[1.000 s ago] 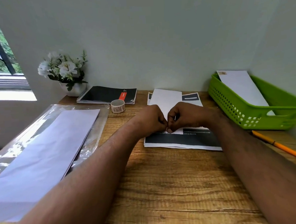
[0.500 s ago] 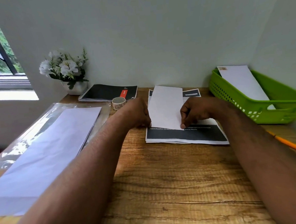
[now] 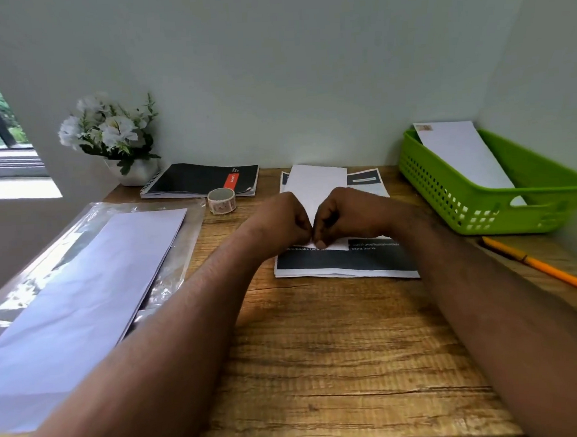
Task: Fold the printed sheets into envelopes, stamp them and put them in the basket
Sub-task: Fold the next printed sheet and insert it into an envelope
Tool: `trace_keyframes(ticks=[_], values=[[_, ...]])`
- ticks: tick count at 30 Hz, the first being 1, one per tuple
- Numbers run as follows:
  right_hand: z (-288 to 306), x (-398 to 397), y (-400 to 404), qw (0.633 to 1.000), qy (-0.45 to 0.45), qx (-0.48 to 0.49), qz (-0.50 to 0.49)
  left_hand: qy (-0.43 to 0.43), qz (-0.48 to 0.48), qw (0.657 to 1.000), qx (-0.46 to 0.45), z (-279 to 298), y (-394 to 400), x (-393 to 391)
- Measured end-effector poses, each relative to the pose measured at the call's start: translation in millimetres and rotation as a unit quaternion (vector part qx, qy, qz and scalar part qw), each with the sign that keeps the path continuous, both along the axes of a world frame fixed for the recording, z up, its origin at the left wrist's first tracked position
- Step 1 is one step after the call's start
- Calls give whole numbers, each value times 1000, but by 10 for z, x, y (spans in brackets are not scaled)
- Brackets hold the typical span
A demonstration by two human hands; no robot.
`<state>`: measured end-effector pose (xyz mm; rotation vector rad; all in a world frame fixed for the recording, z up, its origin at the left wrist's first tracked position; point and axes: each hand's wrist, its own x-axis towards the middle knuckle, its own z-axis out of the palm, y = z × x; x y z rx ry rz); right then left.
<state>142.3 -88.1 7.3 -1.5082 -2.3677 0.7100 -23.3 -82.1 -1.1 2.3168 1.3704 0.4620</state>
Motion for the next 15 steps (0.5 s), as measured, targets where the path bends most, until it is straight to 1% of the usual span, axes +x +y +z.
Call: trace_keyframes(ticks=[3,7,11,13,15], values=[[-14,3,32,1000,9,-16,-18,3,11,1000,-11,28,16,-40],[30,92,49,998,-14,-57,-38,18,33,999,-34,61,70,-159],[70,304,5,995,-21,-67,-68,32,56,996,-67,86,130,-319],[78,343,0,995,-18,-74,-66,52,51,996,-45,85,131,-333],[84,347,18,996,-31,-71,-55,68,26,997,5,83,109,-300]])
